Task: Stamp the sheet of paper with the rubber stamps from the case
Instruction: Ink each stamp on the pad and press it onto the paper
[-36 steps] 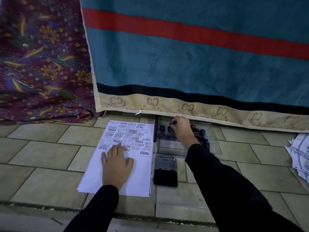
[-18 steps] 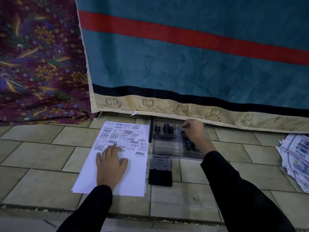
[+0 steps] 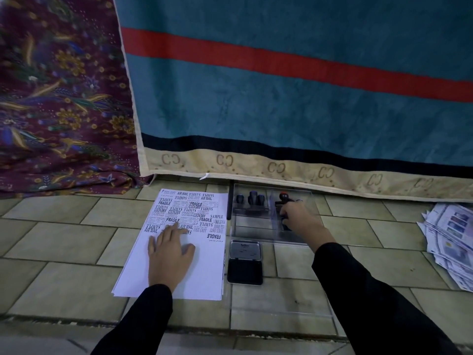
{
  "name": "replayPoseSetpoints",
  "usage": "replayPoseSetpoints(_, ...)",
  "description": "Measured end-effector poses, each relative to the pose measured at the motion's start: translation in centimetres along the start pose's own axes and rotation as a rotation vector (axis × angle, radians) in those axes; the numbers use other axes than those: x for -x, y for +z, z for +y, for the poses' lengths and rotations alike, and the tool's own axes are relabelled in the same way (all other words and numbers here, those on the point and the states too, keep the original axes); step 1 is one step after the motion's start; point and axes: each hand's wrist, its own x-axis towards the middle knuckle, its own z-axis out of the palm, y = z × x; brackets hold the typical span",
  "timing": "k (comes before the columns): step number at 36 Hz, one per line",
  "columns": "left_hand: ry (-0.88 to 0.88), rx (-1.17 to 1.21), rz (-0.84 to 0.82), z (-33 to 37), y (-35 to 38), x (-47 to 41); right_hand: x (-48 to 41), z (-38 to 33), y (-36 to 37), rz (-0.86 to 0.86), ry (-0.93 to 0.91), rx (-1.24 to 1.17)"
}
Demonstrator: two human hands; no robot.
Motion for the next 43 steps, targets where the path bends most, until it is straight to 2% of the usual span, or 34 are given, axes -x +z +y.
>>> replayPoseSetpoints(6, -0.024, 0.098, 0.018, 0.1, -0.3, 0.0, -0.1, -0.7, -0.2, -0.092, -0.014, 0.067)
replayPoseSetpoints(9, -0.046, 0.196, 0.042, 0.1, -0.4, -0.1, 0.1, -1.0, 0.0, -0.052, 0.009, 0.064)
replayPoseSetpoints(13, -0.092, 0.345, 0.072, 0.1, -0.7, -0.3, 0.8, -0.7, 0.2, 0.081, -0.07, 0.054)
replayPoseSetpoints(17, -0.179, 0.586, 0.078, 0.0, -1.2, -0.7, 1.5, -0.5, 0.1, 0.079, -0.082, 0.019)
replayPoseSetpoints(21, -0.143, 0.74, 0.096, 0.1, -1.6, -0.3, 2.2, 0.1, -0.3, 0.146, -0.07, -0.112)
replayPoseSetpoints(27, 0.164, 0.38, 0.206, 1.3, -1.7, 0.9, 4.2, 0.1, -1.7, 0.435, -0.128, -0.352)
replayPoseSetpoints(29, 0.263, 0.324, 0.167, 2.2, -1.8, 1.4, 5.5, -0.8, -2.0, 0.465, -0.166, -0.406)
replayPoseSetpoints(34, 0.475, 0.216, -0.115, 3.8, -0.5, 2.2, 8.9, -3.9, -0.6, 0.329, -0.244, -0.542)
replayPoseSetpoints(37, 0.524, 0.098, -0.268, 4.0, 0.7, 2.3, 10.2, -5.2, 0.6, 0.262, -0.308, -0.587)
replayPoseSetpoints(43, 0.488, 0.049, -0.311, 3.4, 2.0, 2.4, 11.6, -6.1, 2.4, 0.204, -0.356, -0.576)
